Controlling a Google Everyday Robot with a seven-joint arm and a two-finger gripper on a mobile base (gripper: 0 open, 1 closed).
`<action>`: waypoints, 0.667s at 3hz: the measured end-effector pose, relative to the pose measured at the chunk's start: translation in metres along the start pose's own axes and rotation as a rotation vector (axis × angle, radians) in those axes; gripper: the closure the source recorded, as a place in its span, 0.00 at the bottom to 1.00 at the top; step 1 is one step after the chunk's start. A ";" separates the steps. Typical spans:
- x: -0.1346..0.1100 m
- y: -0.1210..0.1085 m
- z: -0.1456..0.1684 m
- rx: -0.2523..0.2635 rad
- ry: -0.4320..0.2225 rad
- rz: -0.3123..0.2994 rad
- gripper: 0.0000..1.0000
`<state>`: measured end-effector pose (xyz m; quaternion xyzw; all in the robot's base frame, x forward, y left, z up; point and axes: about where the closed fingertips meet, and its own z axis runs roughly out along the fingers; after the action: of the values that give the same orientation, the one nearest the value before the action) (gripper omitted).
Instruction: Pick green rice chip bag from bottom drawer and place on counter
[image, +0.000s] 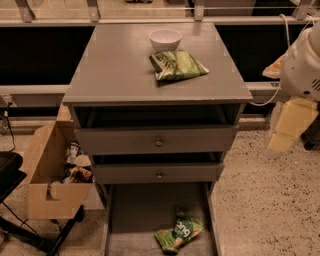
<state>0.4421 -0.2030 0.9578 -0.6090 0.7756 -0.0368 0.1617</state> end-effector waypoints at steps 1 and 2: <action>-0.008 0.017 0.059 -0.037 -0.012 -0.026 0.00; -0.013 0.039 0.145 -0.091 -0.040 -0.051 0.00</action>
Offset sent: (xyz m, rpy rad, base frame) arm 0.0226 0.0714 -0.2616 0.0891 0.1099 0.1260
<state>0.4513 -0.1602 0.8138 -0.6358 0.7574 0.0065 0.1486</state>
